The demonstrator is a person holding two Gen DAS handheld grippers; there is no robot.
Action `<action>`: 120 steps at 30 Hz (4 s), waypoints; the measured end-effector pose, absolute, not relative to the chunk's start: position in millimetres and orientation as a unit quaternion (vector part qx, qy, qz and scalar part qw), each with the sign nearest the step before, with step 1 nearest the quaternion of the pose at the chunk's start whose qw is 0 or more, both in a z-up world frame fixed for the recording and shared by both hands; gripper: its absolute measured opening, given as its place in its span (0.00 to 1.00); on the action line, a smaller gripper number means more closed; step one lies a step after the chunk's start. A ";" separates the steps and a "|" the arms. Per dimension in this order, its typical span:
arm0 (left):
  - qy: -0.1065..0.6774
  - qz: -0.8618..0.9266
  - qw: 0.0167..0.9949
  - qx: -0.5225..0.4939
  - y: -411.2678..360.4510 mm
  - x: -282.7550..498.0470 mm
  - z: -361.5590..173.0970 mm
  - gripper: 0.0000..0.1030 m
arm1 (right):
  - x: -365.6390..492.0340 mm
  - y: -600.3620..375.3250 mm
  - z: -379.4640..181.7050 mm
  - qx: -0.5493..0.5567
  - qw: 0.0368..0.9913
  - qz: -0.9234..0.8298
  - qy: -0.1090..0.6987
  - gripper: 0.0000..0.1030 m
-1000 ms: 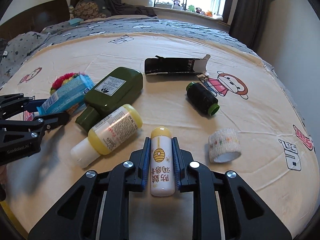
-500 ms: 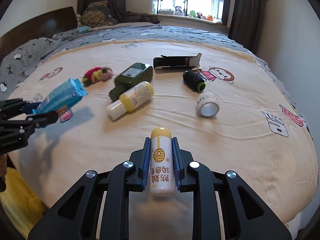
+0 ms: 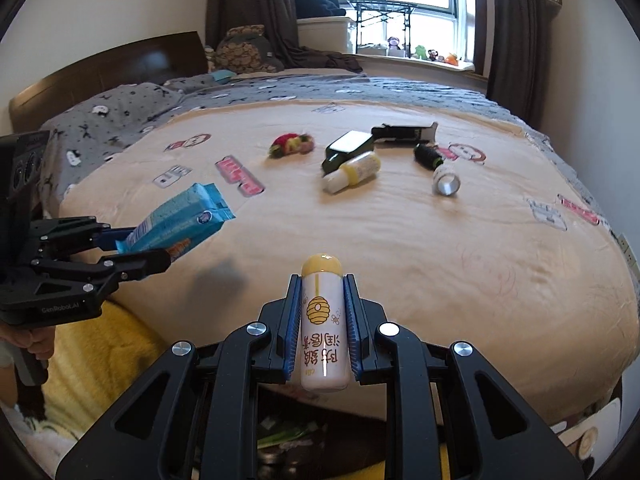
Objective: Collect trash
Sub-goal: 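Carry packet and white bottle to the bin and release both, then grasp the yellow bottle with left tool while right tool grasps tape roll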
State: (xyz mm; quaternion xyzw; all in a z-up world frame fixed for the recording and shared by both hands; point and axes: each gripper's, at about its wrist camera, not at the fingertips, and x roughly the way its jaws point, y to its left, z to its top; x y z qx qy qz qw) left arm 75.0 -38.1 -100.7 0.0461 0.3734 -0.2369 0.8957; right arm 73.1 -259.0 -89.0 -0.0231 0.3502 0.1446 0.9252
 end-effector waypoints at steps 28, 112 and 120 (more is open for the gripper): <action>0.571 -0.269 0.773 0.064 -65.1 43.5 -277.2 0.37 | 36.1 -233.3 -241.3 0.033 0.835 0.139 0.531 0.21; 0.431 -0.261 0.862 0.055 -172.2 303.1 -138.1 0.54 | 303.7 -350.0 -125.8 0.038 0.911 -0.003 0.410 0.42; 0.435 -0.254 0.862 0.052 -169.9 310.9 -135.5 0.31 | 299.1 -350.3 -122.7 0.037 0.913 0.005 0.407 0.33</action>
